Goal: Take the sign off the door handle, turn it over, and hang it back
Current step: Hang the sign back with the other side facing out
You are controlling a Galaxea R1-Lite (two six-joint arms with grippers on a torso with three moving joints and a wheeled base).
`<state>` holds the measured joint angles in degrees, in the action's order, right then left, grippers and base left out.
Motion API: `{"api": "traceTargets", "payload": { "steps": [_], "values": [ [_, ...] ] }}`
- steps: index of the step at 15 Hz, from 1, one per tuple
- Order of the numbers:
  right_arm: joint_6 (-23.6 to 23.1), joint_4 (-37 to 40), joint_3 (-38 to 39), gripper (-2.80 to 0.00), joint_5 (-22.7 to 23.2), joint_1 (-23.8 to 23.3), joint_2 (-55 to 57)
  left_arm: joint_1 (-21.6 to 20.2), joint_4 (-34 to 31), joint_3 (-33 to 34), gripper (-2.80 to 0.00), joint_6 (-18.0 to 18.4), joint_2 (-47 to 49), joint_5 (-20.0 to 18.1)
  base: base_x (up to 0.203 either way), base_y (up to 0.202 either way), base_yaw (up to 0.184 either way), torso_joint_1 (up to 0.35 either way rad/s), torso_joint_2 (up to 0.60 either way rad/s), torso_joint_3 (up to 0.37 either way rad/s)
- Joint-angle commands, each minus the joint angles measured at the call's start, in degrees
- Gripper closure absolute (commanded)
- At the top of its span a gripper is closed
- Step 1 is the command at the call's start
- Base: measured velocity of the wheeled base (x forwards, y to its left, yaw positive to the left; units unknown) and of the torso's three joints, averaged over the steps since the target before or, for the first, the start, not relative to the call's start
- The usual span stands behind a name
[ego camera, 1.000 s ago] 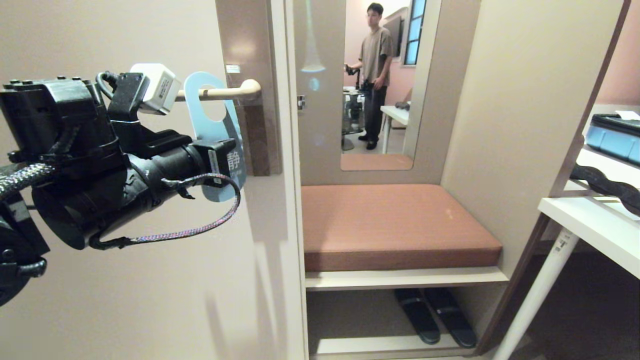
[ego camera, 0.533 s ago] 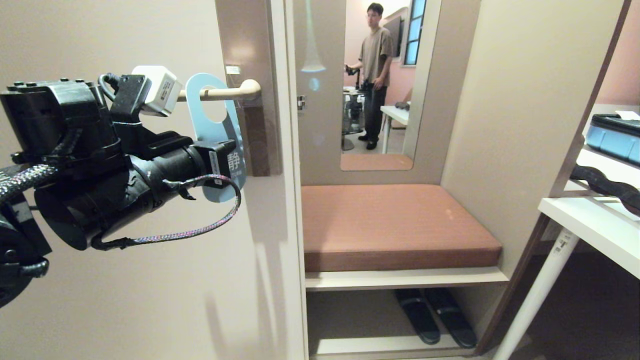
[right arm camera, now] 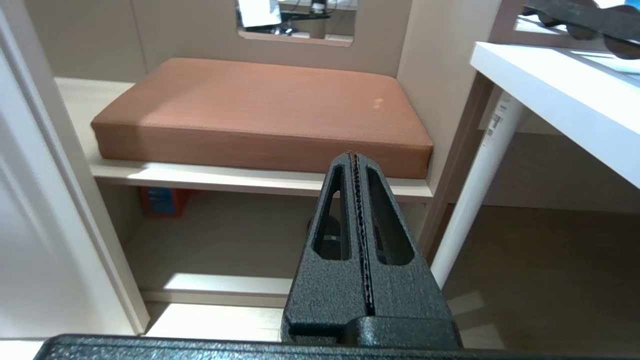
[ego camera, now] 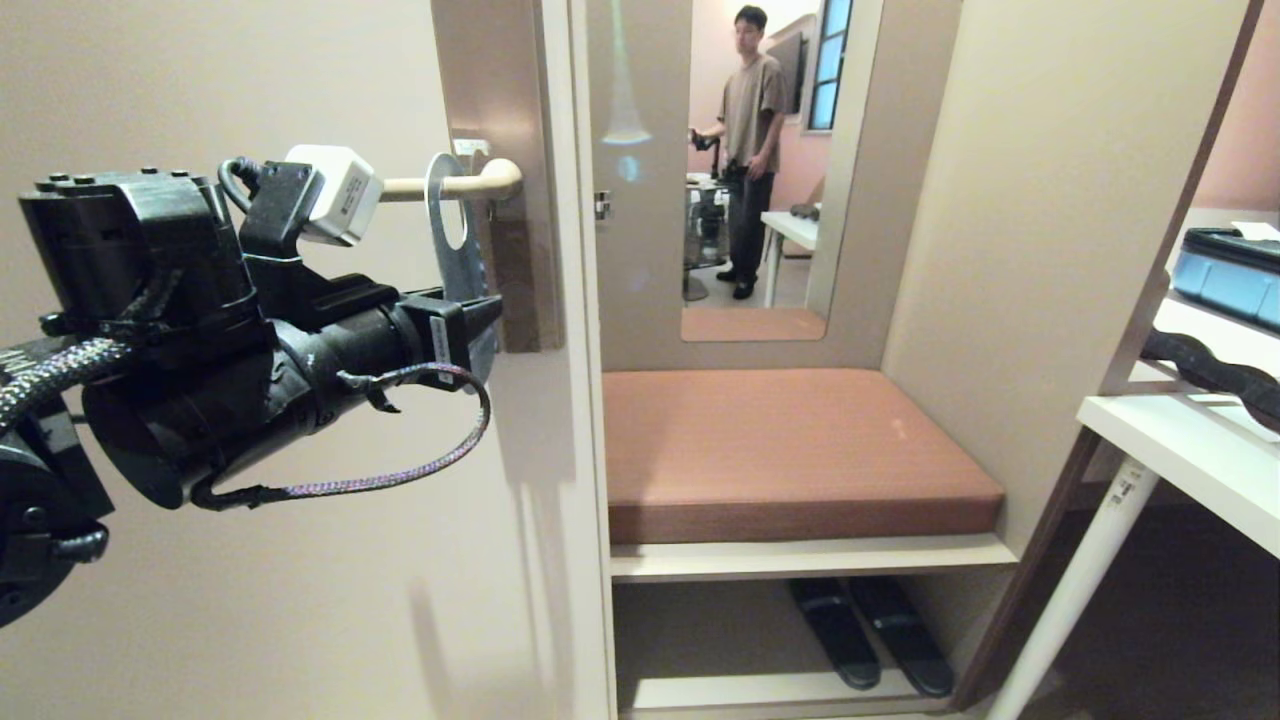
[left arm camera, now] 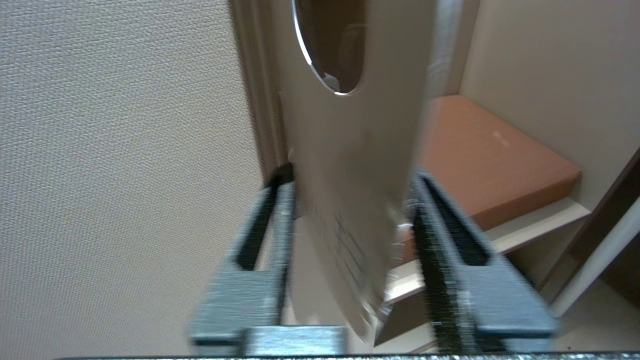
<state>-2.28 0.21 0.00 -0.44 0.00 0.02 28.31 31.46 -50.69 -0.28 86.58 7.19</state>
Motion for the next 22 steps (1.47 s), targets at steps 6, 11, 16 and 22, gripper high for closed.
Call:
{"api": "traceTargets", "payload": {
  "steps": [6,11,16,22],
  "values": [
    [0.0,0.1,0.0,0.00,0.0,0.0,0.0,-0.1,0.4,0.0,-2.80,-0.5,-0.4,0.1,0.000,0.000,0.000,0.000,0.00,0.000],
    [0.0,0.0,0.0,0.00,0.0,0.0,0.0,-2.3,0.4,0.7,-2.80,-0.6,-1.9,0.0,0.000,0.000,0.000,0.000,0.00,0.000],
    [0.0,0.0,0.0,0.00,0.0,0.0,0.0,-5.0,0.3,3.1,-2.80,-0.5,-5.6,-0.3,0.000,0.000,0.000,0.000,0.00,0.000],
    [0.0,0.0,0.0,0.00,0.0,0.0,0.0,-6.6,0.1,6.5,-2.80,-0.4,-9.0,-1.2,0.000,0.000,0.000,0.000,0.00,0.000]
  ]
}}
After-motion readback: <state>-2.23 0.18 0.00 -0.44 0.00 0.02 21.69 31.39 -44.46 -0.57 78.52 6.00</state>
